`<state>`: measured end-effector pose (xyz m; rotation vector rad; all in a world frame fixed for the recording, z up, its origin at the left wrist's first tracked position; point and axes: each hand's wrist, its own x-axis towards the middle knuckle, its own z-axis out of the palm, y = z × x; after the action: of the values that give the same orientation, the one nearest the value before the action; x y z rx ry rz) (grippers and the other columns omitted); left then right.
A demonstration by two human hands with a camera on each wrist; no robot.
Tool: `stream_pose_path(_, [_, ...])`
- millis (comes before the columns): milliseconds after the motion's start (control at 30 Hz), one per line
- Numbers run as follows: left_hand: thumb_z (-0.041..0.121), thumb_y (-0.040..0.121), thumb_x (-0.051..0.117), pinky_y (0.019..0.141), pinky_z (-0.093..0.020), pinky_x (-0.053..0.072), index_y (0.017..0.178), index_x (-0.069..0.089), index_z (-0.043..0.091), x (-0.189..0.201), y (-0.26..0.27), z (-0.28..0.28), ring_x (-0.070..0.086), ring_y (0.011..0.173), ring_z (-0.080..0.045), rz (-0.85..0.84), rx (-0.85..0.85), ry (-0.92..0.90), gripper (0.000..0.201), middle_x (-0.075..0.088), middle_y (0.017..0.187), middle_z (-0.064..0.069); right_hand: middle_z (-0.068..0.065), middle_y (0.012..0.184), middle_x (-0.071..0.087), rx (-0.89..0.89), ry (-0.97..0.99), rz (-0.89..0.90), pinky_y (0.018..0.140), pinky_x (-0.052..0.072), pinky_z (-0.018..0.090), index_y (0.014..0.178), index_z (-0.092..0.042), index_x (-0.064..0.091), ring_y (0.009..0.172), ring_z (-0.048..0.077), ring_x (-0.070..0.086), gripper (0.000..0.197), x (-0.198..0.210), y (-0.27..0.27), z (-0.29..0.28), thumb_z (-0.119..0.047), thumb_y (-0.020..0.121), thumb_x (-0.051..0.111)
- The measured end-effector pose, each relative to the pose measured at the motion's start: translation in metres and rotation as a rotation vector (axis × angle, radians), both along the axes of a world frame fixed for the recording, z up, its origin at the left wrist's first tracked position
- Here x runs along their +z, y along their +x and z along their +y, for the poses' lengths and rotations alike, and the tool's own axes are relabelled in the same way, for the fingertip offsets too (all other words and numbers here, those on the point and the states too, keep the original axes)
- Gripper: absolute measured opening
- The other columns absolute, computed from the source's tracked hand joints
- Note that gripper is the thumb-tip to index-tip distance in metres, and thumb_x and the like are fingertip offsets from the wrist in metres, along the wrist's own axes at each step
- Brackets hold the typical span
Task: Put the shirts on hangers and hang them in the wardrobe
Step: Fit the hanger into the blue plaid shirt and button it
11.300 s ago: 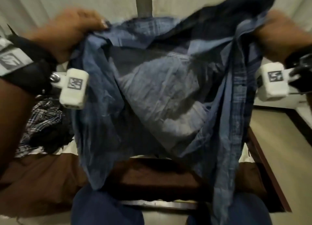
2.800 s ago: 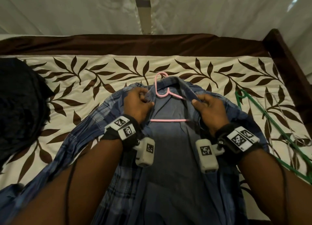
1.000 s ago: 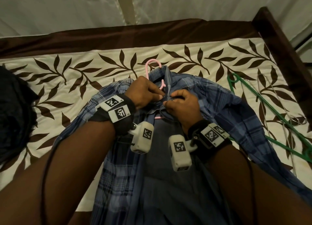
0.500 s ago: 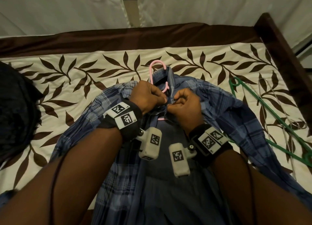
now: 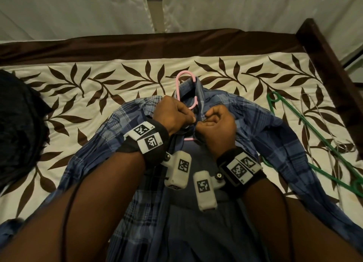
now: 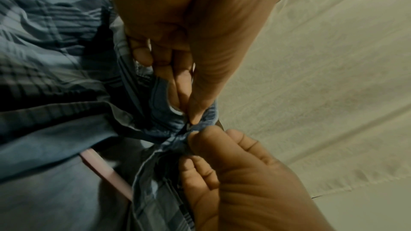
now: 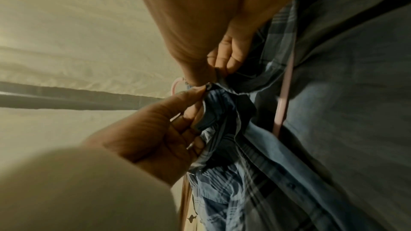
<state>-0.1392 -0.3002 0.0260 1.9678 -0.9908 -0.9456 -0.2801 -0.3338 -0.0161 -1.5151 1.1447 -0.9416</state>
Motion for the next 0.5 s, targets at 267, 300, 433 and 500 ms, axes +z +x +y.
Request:
stream_pose_path(267, [0.003,0.076,0.081,0.076,-0.042,0.062,0.074,0.078,0.010,-0.0025,-0.0006,0.0017,0.073,0.072,-0.017,-0.035,-0.015,0.009,0.008,0.075,0.071,-0.001,0.003,0.066,0.060,0.035,-0.118,0.021,0.051,0.048,0.015,0.099,-0.004,0.057,0.051,0.005,0.057,0.030,0.0044,0.0009,0.0038,0.007,0.075,0.072])
stream_pose_path(300, [0.001,0.076,0.080,0.076,-0.042,0.063,0.074,0.078,0.008,-0.0023,0.0003,0.0026,0.073,0.071,-0.018,-0.002,-0.002,0.012,0.007,0.075,0.071,-0.003,0.001,0.067,0.058,0.045,-0.089,0.004,0.051,0.046,0.012,0.100,-0.003,0.057,0.051,0.001,0.056,0.029,0.0036,0.0001,0.0032,0.009,0.077,0.070])
stream_pose_path(433, [-0.003,0.077,0.078,0.076,-0.037,0.063,0.076,0.077,0.006,-0.0013,0.0034,0.0045,0.073,0.071,-0.018,0.087,0.031,0.021,0.009,0.075,0.072,-0.005,0.002,0.074,0.061,0.073,-0.037,-0.031,0.057,0.048,0.012,0.105,-0.003,0.056,0.057,0.000,0.060,0.032,0.0024,-0.0031,0.0007,0.010,0.080,0.071])
stream_pose_path(500, [-0.003,0.077,0.079,0.073,-0.033,0.062,0.077,0.077,0.006,-0.0009,0.0022,0.0046,0.072,0.069,-0.016,0.085,0.033,0.025,0.009,0.075,0.072,-0.005,0.004,0.076,0.064,0.074,-0.035,-0.021,0.058,0.051,0.014,0.107,-0.005,0.056,0.060,0.002,0.063,0.033,0.0025,-0.0028,0.0005,0.009,0.081,0.071])
